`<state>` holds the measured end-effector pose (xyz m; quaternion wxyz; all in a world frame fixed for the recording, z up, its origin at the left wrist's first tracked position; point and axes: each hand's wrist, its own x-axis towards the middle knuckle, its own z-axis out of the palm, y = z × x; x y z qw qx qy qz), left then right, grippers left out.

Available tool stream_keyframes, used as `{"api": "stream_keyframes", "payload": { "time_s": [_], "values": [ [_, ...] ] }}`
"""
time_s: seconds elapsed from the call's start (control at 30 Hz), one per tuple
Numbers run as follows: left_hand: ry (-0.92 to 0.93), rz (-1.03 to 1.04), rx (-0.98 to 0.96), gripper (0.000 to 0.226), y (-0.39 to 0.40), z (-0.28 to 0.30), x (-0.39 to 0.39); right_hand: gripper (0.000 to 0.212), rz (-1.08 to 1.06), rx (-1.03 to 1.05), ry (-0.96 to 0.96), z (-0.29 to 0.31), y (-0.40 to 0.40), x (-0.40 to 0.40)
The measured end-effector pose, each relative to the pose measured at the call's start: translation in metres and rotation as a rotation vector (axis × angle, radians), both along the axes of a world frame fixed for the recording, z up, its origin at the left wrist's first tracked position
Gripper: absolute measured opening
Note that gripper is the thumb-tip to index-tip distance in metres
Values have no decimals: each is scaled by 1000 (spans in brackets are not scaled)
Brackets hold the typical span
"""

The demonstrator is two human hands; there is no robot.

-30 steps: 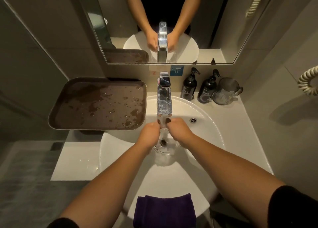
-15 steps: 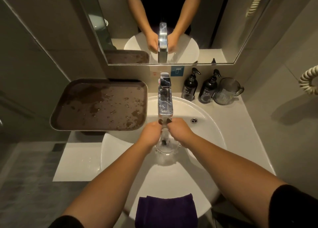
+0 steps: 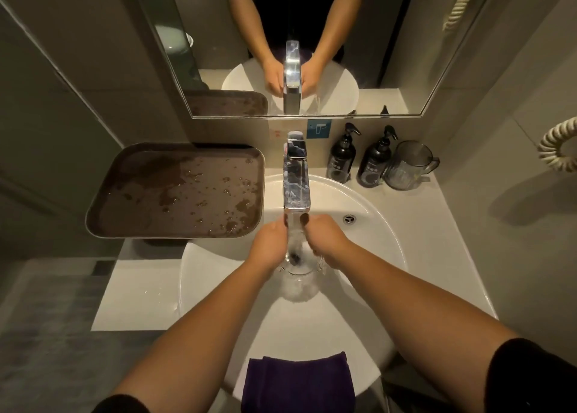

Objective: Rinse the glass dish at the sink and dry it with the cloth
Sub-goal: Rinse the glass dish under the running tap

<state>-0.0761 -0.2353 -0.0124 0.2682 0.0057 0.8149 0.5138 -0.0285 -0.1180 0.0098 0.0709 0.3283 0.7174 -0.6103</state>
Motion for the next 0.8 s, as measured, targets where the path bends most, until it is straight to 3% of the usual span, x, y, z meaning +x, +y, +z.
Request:
{"api": "stream_keyframes", "payload": {
  "time_s": [0.07,0.13,0.23,0.3,0.37,0.4,0.47,0.53,0.67,0.7,0.8],
  "values": [
    [-102,168,110,35,3,-3,2,31,-63,-32,1,2,-3,-3],
    [-279,403,268,26,9,1,10,27,-242,-211,19,3,-8,-1],
    [-435,619,393,30,14,4,13,23,-471,-390,36,2,-15,2],
    [-442,650,398,38,15,7,13,27,-385,-224,44,2,-16,1],
    [-464,648,402,54,12,11,12,19,-128,26,128,2,-13,6],
    [-457,621,383,59,9,12,10,7,7,65,193,2,-10,11],
    [-412,509,365,61,3,12,7,34,227,-52,269,-4,1,21],
    [-244,344,369,50,-1,10,9,52,325,-262,273,-6,12,28],
    [21,-21,283,13,-4,9,25,29,91,-176,268,-7,16,28],
    [45,-91,284,15,-5,9,27,25,25,-137,280,-9,14,27],
    [55,-307,302,65,-14,6,27,37,-74,-43,248,-10,11,27]
  ]
}}
